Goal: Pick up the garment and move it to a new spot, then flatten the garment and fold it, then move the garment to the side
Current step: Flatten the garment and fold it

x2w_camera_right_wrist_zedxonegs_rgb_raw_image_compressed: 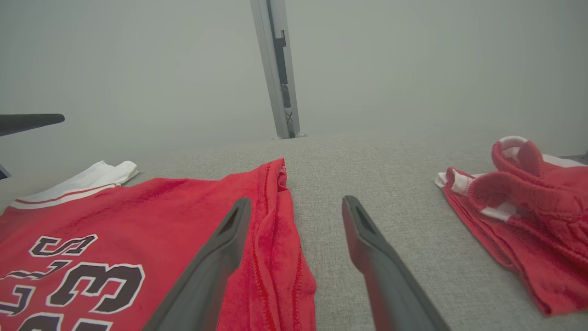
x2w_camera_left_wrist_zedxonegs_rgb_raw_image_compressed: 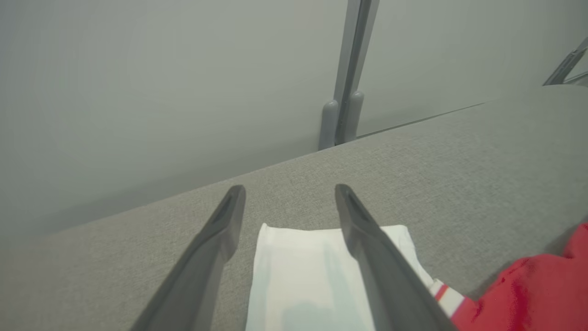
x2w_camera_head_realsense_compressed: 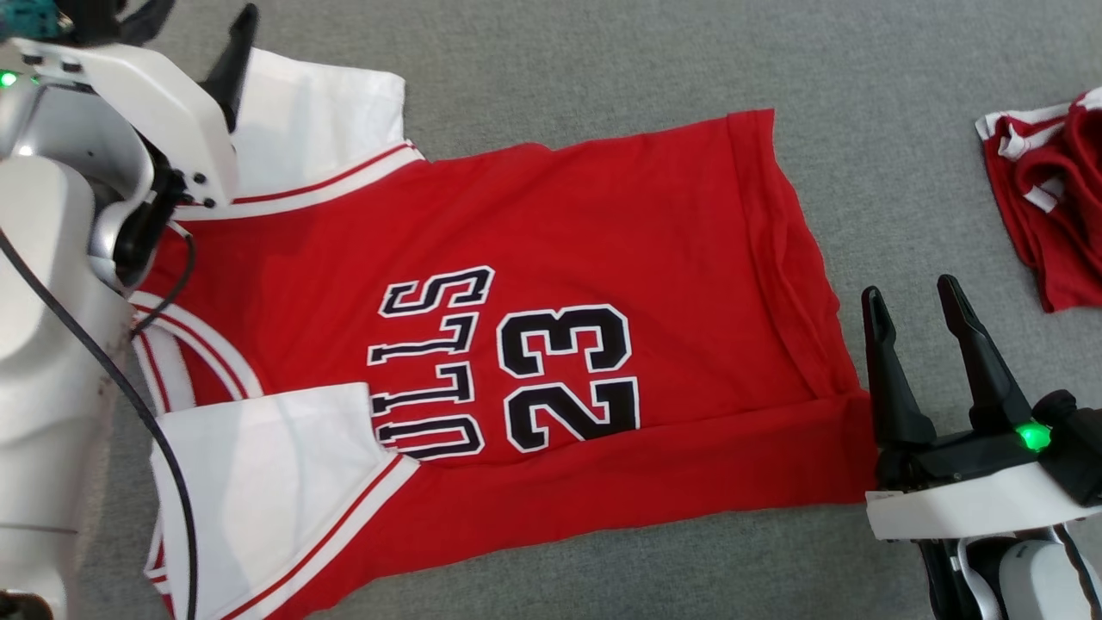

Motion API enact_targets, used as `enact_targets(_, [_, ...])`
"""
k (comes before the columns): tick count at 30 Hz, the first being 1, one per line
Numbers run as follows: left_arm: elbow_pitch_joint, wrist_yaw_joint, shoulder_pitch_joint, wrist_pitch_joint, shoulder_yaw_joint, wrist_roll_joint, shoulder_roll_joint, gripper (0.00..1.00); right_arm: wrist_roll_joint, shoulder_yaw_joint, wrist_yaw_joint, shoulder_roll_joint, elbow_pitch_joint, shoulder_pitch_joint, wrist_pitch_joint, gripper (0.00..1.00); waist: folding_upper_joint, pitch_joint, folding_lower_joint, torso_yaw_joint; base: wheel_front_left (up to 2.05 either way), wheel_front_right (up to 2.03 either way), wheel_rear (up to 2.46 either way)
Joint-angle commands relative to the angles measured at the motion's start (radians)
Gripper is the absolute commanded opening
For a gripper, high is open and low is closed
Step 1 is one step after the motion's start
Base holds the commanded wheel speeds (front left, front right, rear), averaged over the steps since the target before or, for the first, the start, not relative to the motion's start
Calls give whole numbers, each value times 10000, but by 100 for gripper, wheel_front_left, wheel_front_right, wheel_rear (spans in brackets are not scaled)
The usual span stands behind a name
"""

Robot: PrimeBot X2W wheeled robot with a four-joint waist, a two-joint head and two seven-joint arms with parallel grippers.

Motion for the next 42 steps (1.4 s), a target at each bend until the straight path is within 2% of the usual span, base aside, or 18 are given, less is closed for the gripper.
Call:
enact_targets(1, [389, -128, -370, 149, 29, -116, 136, 100, 70, 49, 1, -12, 105, -189, -158, 100, 0, 652, 0, -616, 0, 0, 0])
enact_targets(5, [1794, -431, -1248, 583, 32, -338, 648, 100, 233, 287, 1, 30, 523, -497, -485, 100, 0, 1128, 0, -995, 0, 0, 0])
enact_targets(9, [2626, -530, -1565, 905, -57, -537, 989, 100, 286, 437, 1, 67, 774, -636, -645, 100, 0, 1282, 0, -1170, 0, 0, 0])
enact_targets(15, [3507, -603, -1533, 1767, -312, -917, 1093, 100, 316, 456, 1, 37, 1009, -736, -788, 100, 0, 1282, 0, -1221, 0, 0, 0])
enact_targets(17, [3650, -623, -1481, 2174, -461, -1111, 1009, 0, 332, 350, 1, -39, 1054, -798, -781, 100, 0, 1262, 0, -1176, 0, 0, 0])
enact_targets(22, [3420, -616, -1626, 2437, -810, -1310, 960, 0, 482, 153, 1, -346, 1071, -1319, -573, 100, 0, 1205, 0, -1018, 0, 0, 0])
enact_targets(28, [2996, -624, -1938, 2090, -1246, -1522, 706, 0, 1436, 587, 1, -1410, 2017, -3288, 375, 100, 0, 1079, 0, -593, 0, 0, 0])
enact_targets(32, [2867, -625, -2265, 1903, -1628, -1661, 264, 0, 2088, 1401, 0, -2214, 3156, -4801, 885, 100, 0, 1103, 0, -83, 0, 0, 0])
enact_targets(38, [2871, -626, -2641, 1569, -2206, -1908, -323, 0, 3047, 3072, 0, -2808, 4398, -6321, 1249, 100, 0, 1237, 0, 577, 0, 0, 0])
enact_targets(42, [2934, -625, -2844, 1314, -2568, -2064, -447, 0, 3779, 3919, 0, -3148, 4884, -6752, 1503, 100, 0, 1287, 0, 811, 0, 0, 0])
